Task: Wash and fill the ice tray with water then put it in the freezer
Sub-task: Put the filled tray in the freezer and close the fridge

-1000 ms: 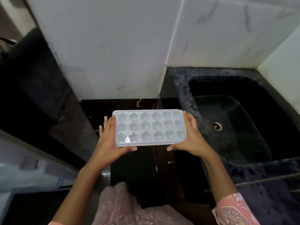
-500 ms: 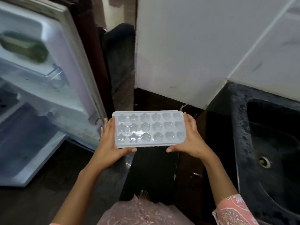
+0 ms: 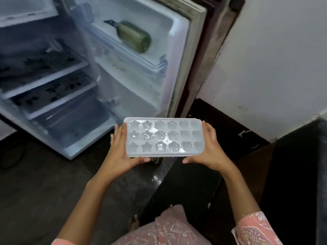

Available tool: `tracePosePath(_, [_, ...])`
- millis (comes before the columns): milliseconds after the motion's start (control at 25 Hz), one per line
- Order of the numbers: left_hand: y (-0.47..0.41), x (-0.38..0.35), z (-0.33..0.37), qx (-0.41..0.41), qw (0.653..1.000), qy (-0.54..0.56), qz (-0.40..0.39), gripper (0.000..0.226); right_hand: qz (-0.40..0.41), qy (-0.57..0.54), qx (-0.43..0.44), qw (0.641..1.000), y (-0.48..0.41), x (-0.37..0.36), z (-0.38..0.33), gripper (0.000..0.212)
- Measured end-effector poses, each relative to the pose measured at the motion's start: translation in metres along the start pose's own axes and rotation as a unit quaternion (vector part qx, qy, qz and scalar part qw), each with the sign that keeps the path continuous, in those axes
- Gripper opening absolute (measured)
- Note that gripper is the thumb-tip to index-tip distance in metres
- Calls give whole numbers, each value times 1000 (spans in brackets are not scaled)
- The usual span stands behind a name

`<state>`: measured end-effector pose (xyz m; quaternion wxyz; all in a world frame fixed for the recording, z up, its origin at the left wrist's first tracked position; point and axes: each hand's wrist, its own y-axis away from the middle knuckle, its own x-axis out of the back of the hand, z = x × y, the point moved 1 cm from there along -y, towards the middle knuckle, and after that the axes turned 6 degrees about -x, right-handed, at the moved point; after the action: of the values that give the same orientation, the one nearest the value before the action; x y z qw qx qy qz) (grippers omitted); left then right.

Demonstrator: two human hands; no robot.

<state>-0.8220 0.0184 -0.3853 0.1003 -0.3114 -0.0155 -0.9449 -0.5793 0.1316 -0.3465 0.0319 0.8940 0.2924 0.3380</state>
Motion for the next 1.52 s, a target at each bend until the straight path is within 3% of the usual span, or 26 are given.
tracePosePath(240, [34, 54, -34, 44, 997, -4, 69, 136, -60, 14, 58, 996, -34, -51, -48, 109])
tracePosePath(480, [47, 98, -62, 79, 988, 3, 135, 135, -81, 71, 100, 989, -76, -90, -91, 129])
tracePosePath(680, [40, 136, -86, 106, 979, 7, 174, 133, -111, 97, 144, 979, -117, -115, -135, 129])
tracePosePath(960, [2, 190, -127, 139, 964, 20, 224, 133, -146, 93, 183, 968, -197, -148, -192, 117])
tracePosePath(1520, [-120, 299, -202, 187, 938, 4, 293, 133, -188, 47, 229, 954, -387, -193, -298, 121])
